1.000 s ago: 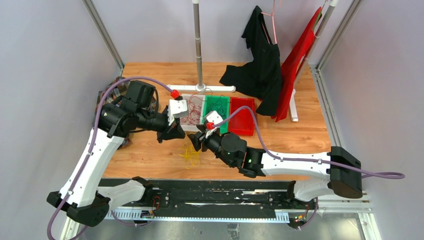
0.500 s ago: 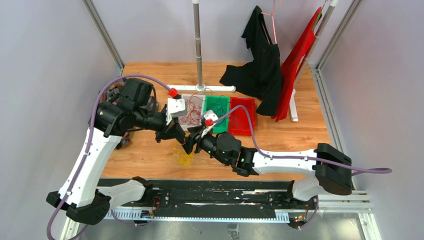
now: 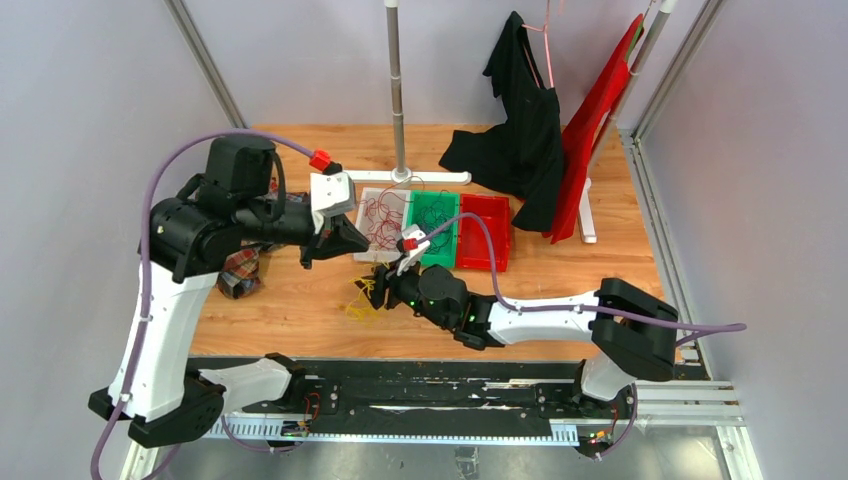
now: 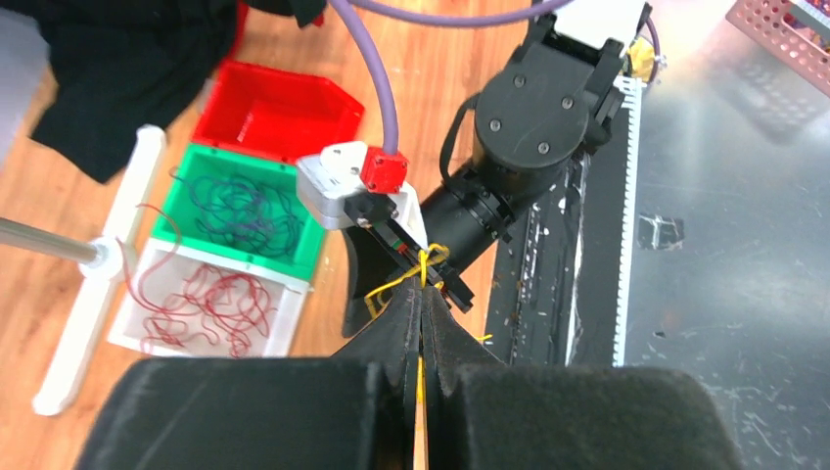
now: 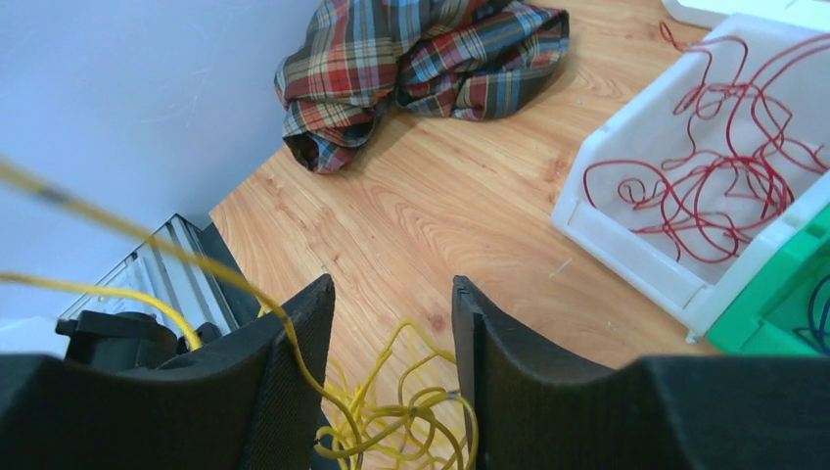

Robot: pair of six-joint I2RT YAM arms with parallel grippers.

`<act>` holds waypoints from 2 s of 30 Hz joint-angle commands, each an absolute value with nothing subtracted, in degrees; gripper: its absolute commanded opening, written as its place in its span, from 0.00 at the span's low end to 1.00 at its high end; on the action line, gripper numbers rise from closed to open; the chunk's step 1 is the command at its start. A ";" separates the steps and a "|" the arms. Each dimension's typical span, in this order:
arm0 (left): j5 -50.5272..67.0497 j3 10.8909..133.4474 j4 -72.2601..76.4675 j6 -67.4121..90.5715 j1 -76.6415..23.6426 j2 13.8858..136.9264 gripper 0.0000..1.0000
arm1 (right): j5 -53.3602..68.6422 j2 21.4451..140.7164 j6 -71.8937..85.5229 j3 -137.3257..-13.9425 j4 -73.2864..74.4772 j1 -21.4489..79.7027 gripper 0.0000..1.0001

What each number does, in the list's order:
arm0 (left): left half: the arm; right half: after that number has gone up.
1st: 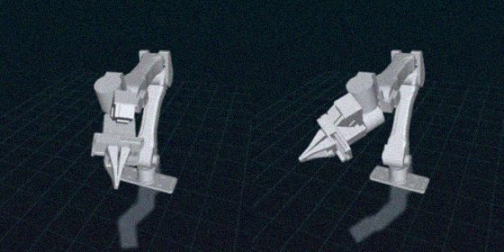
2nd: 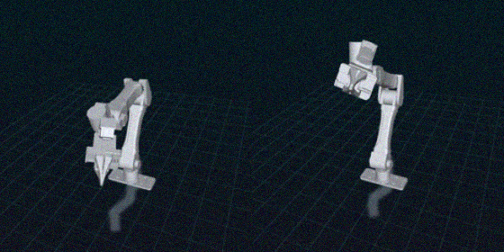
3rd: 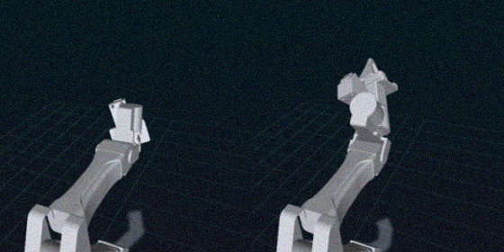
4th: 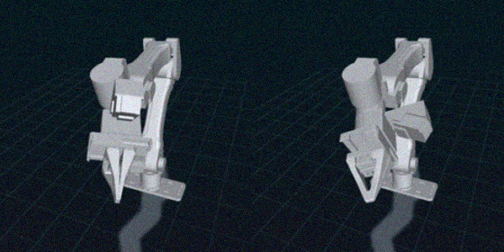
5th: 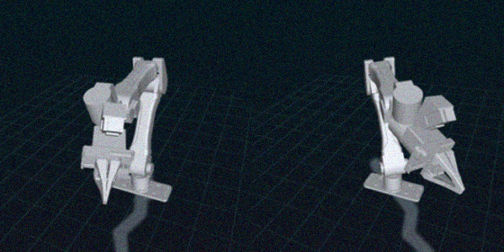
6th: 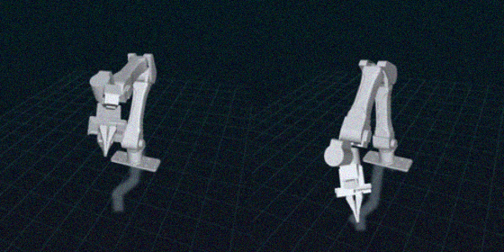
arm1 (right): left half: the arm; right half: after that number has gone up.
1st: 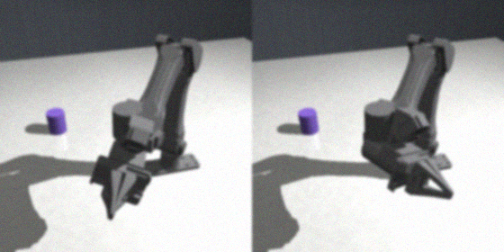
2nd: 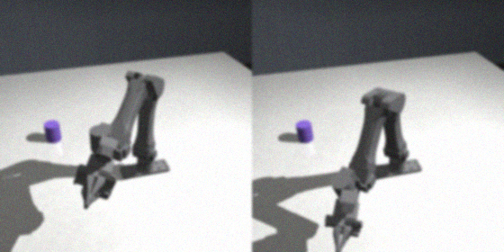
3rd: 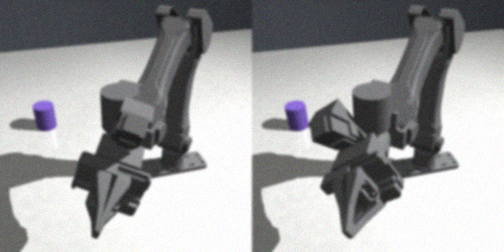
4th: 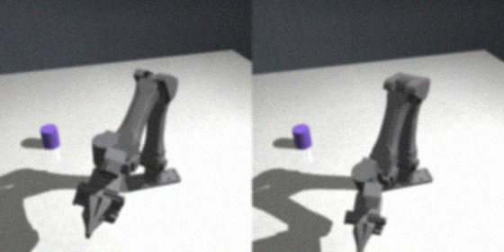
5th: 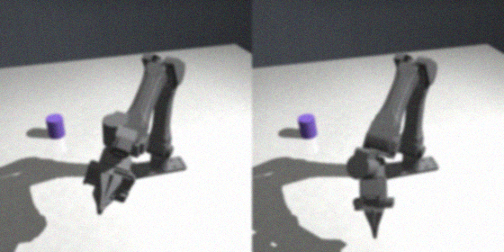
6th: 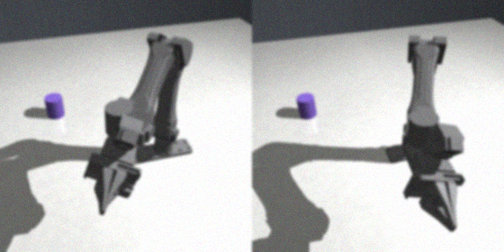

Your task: Untangle the cables

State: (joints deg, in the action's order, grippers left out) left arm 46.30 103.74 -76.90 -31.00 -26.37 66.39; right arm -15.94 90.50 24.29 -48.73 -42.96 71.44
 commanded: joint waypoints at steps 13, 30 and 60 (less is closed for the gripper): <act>38.58 123.36 -77.08 -32.12 -26.31 68.91 0.00 | -20.32 92.86 29.76 -35.47 -47.04 70.05 0.37; 29.42 86.40 -77.15 -42.71 -26.28 64.12 0.31 | -19.31 89.69 28.29 -32.12 -46.39 70.05 0.21; 19.93 55.26 -46.07 -59.80 -25.72 82.74 0.73 | -17.23 83.66 29.18 -28.26 -44.12 70.05 0.19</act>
